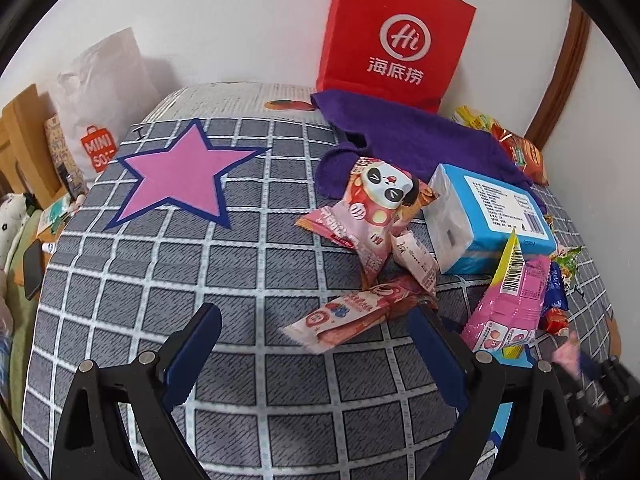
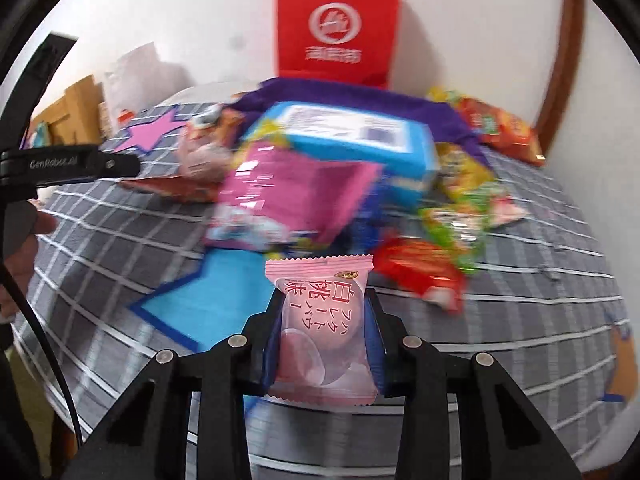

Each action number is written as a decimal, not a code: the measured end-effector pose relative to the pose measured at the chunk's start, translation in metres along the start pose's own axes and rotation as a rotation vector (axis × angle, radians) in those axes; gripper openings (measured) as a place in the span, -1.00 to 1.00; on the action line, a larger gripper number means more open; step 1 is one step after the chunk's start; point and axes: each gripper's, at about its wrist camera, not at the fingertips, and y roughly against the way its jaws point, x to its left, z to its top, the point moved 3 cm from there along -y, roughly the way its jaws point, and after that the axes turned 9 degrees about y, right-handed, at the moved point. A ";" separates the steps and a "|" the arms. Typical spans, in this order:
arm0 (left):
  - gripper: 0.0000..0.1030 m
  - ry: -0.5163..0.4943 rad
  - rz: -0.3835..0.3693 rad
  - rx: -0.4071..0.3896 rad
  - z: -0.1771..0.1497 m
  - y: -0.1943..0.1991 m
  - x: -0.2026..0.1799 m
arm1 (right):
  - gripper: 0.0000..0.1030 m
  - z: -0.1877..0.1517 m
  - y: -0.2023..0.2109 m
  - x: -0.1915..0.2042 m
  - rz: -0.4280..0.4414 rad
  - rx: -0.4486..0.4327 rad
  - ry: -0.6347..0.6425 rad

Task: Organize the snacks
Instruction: 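Grasp the pink candy packet with the right tool while the left tool grasps a pink lollipop stick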

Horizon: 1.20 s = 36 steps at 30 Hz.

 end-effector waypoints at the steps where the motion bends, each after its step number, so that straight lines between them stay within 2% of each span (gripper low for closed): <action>1: 0.83 -0.006 -0.003 -0.002 0.001 -0.002 -0.001 | -0.29 -0.004 0.000 -0.012 -0.026 0.002 -0.018; 3: 0.83 -0.017 -0.009 -0.005 0.005 -0.006 -0.005 | -0.29 -0.009 -0.009 -0.030 -0.052 0.020 -0.060; 6: 0.83 -0.043 -0.044 -0.001 0.012 -0.012 -0.013 | -0.29 -0.023 -0.017 -0.047 -0.032 0.045 -0.128; 12: 0.83 -0.084 -0.075 0.063 0.013 -0.034 -0.019 | -0.27 -0.037 -0.022 -0.052 -0.024 0.010 -0.153; 17: 0.83 -0.119 -0.137 0.104 -0.001 -0.037 -0.021 | -0.24 -0.038 -0.025 -0.053 -0.024 -0.015 -0.174; 21: 0.83 -0.166 -0.151 0.139 -0.021 -0.037 -0.026 | -0.23 -0.039 -0.024 -0.052 -0.029 -0.026 -0.170; 24: 0.82 -0.210 -0.146 0.133 -0.034 -0.032 -0.033 | -0.23 -0.039 -0.024 -0.052 -0.033 -0.030 -0.169; 26: 0.82 -0.216 -0.178 0.144 -0.041 -0.026 -0.037 | -0.23 -0.039 -0.024 -0.052 -0.031 -0.032 -0.172; 31: 0.62 -0.253 -0.207 0.151 -0.055 -0.015 -0.052 | -0.23 -0.040 -0.023 -0.051 -0.042 -0.029 -0.171; 33: 0.38 -0.262 -0.209 0.149 -0.057 -0.010 -0.055 | -0.23 -0.040 -0.022 -0.051 -0.046 -0.026 -0.175; 36: 0.31 -0.260 -0.162 0.109 -0.052 -0.003 -0.052 | -0.23 -0.041 -0.020 -0.052 -0.050 -0.022 -0.179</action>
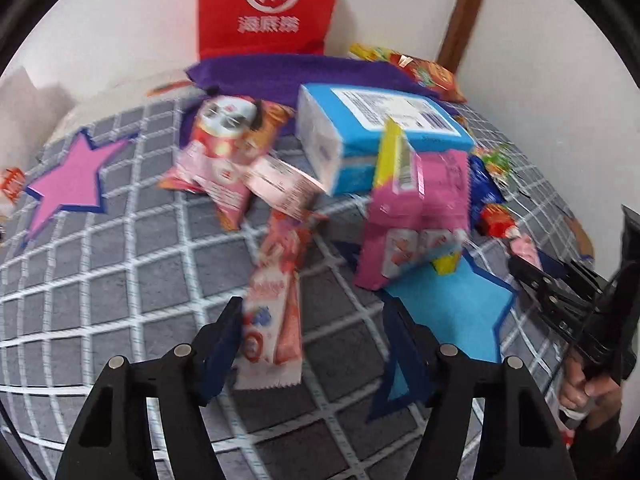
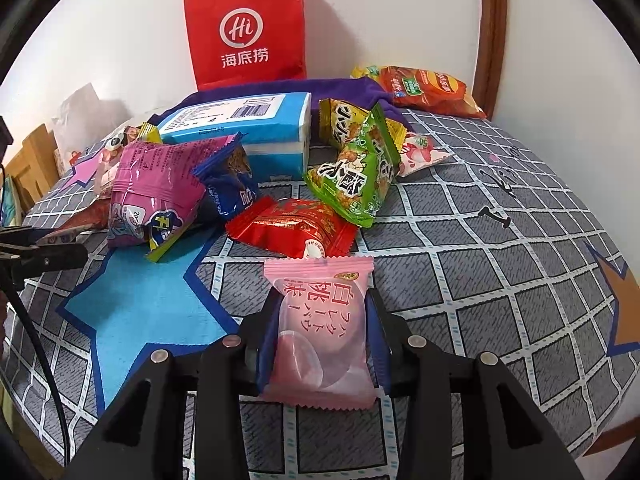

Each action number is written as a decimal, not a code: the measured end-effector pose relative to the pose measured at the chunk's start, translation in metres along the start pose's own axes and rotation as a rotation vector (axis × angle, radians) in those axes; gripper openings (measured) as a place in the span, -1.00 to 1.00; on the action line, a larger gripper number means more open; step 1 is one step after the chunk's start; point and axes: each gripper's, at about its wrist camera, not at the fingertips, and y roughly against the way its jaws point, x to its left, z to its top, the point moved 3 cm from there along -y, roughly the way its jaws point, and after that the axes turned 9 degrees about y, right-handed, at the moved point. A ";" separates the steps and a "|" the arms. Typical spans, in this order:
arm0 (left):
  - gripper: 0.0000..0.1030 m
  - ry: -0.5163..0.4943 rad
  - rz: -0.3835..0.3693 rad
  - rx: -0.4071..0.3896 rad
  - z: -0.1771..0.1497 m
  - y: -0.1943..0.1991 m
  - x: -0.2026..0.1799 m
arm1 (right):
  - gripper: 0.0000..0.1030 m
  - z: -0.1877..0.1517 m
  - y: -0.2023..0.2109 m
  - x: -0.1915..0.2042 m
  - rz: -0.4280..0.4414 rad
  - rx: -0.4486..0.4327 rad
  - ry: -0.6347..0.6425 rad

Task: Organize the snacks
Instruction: 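Grasp the pink candy packet with the right tool while the left tool grasps a pink lollipop stick, then carry the pink packet and lollipop stick over the purple towel with both tools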

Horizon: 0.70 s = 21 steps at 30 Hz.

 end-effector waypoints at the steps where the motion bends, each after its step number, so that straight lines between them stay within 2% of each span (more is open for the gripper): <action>1: 0.31 -0.002 0.014 -0.011 0.002 0.001 0.001 | -0.23 0.000 0.001 0.001 0.000 -0.001 0.003; 4: 0.31 -0.001 0.039 -0.019 0.013 -0.001 0.007 | -0.23 -0.004 0.004 0.001 0.000 -0.003 0.009; 7: 0.20 -0.024 0.063 -0.005 0.020 -0.010 0.005 | -0.23 -0.006 0.006 0.001 -0.001 -0.001 -0.003; 11: -0.09 -0.037 0.080 0.027 0.024 -0.030 0.001 | -0.23 -0.007 0.007 0.001 -0.008 0.012 -0.006; 13: -0.23 -0.053 0.112 -0.004 0.025 -0.031 -0.001 | -0.23 -0.007 0.009 0.001 0.004 0.016 -0.009; 15: -0.57 -0.062 0.116 -0.013 0.026 -0.032 -0.003 | -0.24 -0.006 0.011 0.000 0.012 0.020 -0.008; 21: -0.58 -0.040 0.080 -0.001 0.019 -0.024 -0.002 | -0.27 0.000 0.018 -0.007 0.027 0.026 -0.025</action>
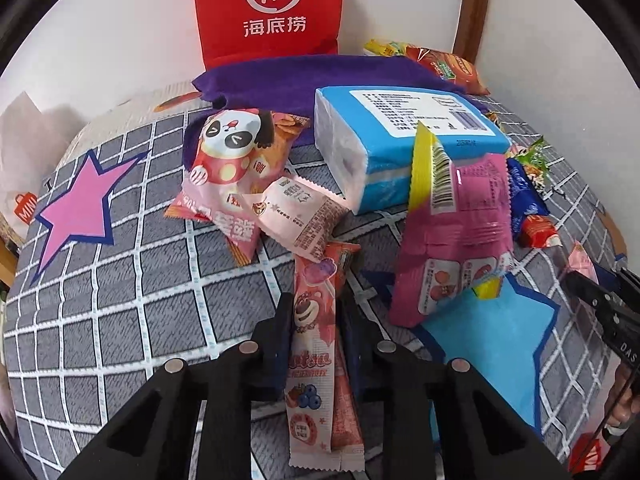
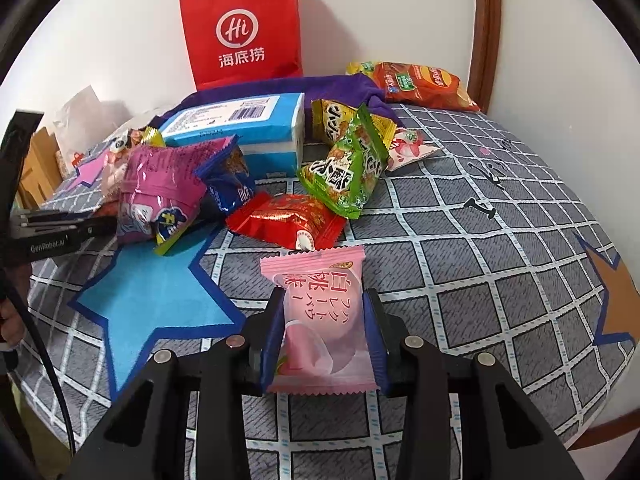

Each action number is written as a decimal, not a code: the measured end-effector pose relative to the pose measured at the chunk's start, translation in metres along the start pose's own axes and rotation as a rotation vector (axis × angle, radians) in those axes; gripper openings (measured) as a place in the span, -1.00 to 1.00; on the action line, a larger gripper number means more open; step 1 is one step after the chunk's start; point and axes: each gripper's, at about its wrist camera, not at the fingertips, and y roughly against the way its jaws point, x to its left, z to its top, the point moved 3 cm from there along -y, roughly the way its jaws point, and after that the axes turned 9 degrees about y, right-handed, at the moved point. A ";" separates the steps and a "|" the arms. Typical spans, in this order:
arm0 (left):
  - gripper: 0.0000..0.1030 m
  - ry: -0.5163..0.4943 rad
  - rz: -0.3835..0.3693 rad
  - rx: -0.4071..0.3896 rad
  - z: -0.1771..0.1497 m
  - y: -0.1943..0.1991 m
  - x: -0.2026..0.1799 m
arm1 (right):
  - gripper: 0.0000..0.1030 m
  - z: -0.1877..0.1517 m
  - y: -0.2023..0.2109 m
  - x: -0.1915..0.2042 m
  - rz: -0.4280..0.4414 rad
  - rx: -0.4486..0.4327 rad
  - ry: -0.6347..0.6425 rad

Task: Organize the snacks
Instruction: 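Carry the pink packet and lollipop stick over the purple towel with both tools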

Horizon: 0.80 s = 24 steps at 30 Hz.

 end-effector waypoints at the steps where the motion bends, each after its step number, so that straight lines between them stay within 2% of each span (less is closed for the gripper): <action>1: -0.58 0.006 -0.006 0.000 -0.002 0.003 0.001 | -0.27 0.002 0.003 -0.001 0.000 -0.003 -0.003; 11: -0.58 0.040 -0.022 -0.038 -0.006 0.035 0.002 | -0.27 0.031 0.027 0.001 -0.020 -0.032 0.030; 18: -0.58 0.083 -0.021 -0.044 -0.001 0.052 0.004 | -0.27 0.050 0.047 -0.006 0.023 -0.036 -0.004; 24: -0.58 0.096 -0.019 -0.069 0.006 0.067 0.004 | -0.27 0.063 0.057 -0.012 0.004 -0.034 0.013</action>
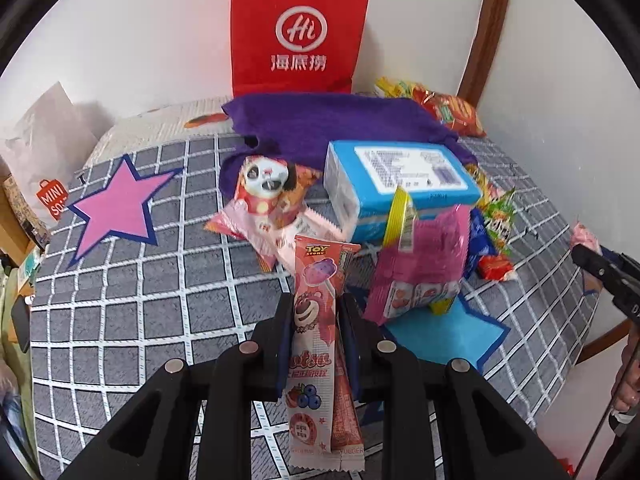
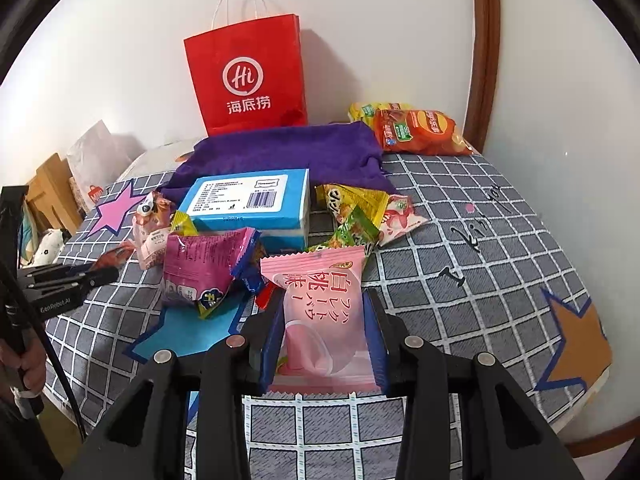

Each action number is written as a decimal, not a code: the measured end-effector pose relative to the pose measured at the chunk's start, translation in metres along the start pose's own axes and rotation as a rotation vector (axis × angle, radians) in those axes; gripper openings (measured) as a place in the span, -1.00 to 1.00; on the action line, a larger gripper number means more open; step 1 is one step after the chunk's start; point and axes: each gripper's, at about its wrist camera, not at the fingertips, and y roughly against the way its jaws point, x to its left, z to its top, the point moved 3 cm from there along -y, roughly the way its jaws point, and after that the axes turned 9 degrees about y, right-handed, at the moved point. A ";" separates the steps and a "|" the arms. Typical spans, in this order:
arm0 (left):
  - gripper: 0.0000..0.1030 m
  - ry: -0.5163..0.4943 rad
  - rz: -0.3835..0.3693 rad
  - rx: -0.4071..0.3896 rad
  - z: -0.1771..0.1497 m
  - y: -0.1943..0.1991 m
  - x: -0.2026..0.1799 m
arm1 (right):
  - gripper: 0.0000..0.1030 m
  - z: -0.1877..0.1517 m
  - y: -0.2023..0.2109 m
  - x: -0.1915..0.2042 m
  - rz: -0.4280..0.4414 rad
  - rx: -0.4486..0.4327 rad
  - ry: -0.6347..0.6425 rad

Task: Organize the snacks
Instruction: 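Carry the pink packet and lollipop stick over the purple towel with both tools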

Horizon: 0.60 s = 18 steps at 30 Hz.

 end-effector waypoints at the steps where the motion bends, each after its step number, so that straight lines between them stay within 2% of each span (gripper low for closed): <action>1: -0.58 0.004 -0.004 -0.004 0.002 0.004 -0.001 | -0.27 0.001 0.001 -0.001 -0.002 0.002 0.005; 7: -0.58 0.021 -0.011 -0.033 0.012 0.024 -0.005 | -0.27 0.007 0.008 -0.007 0.004 -0.008 0.013; 13: -0.58 0.013 -0.052 -0.047 0.029 0.034 -0.021 | -0.27 0.020 0.014 -0.009 0.049 -0.026 -0.030; 18: -0.58 0.002 -0.094 -0.055 0.046 0.039 -0.039 | -0.27 0.039 0.015 0.003 0.030 -0.036 0.005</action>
